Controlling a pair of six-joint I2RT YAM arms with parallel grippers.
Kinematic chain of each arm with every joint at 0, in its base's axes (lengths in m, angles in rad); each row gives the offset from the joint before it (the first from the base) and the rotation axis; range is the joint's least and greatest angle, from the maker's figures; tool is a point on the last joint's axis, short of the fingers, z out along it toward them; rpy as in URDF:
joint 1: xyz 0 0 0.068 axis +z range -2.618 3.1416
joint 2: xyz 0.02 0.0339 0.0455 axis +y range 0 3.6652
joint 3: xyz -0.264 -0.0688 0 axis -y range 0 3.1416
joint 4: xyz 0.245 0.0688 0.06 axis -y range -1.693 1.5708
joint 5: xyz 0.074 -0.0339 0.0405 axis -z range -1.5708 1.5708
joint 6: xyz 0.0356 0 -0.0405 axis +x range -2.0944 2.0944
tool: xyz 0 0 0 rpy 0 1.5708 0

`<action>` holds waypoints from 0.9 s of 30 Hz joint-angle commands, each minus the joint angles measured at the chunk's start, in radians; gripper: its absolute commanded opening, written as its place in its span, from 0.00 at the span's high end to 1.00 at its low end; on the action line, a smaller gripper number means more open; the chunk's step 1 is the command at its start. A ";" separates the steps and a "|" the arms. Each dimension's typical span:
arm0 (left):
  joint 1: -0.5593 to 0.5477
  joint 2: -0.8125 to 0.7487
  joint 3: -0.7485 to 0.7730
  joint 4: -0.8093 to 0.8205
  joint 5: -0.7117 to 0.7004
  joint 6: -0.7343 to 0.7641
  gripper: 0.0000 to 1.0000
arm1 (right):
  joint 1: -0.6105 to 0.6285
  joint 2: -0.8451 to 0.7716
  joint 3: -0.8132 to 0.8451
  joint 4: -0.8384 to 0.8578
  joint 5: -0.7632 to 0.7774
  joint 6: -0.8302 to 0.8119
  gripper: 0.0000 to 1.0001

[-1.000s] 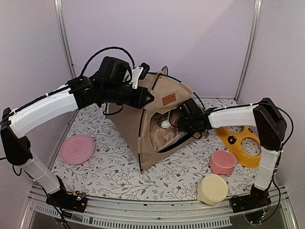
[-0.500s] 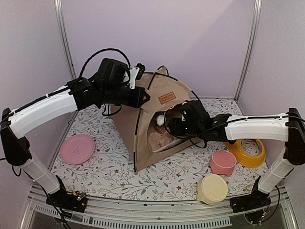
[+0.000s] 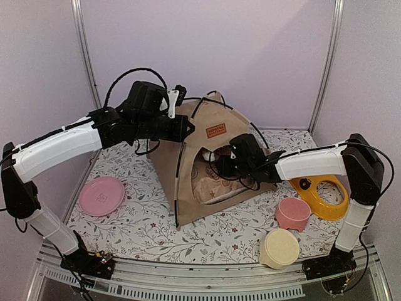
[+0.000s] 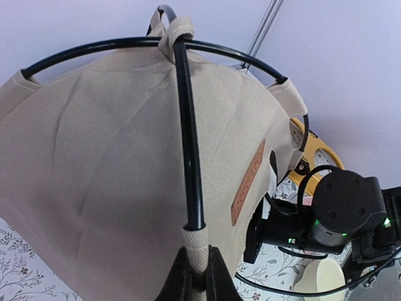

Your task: Set up the pet tent

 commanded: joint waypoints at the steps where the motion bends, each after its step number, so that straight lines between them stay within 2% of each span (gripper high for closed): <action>1: 0.032 -0.036 -0.045 0.053 -0.040 -0.037 1.00 | 0.054 0.045 -0.070 0.030 -0.019 0.057 0.50; 5: 0.038 -0.038 -0.058 0.092 -0.051 -0.052 1.00 | 0.080 0.100 -0.116 -0.010 -0.023 0.135 0.52; 9: 0.043 -0.038 -0.064 0.111 -0.054 -0.060 1.00 | 0.111 0.085 -0.136 -0.003 -0.004 0.137 0.47; 16: 0.045 -0.047 -0.085 0.112 -0.096 -0.028 1.00 | 0.110 -0.044 -0.018 -0.057 -0.010 0.046 0.29; 20: 0.080 -0.063 -0.108 0.115 -0.121 0.051 1.00 | 0.111 -0.119 0.041 -0.077 -0.072 -0.001 0.21; 27: 0.175 -0.047 -0.119 0.171 -0.076 0.237 1.00 | 0.111 -0.200 0.030 -0.030 -0.258 0.017 0.13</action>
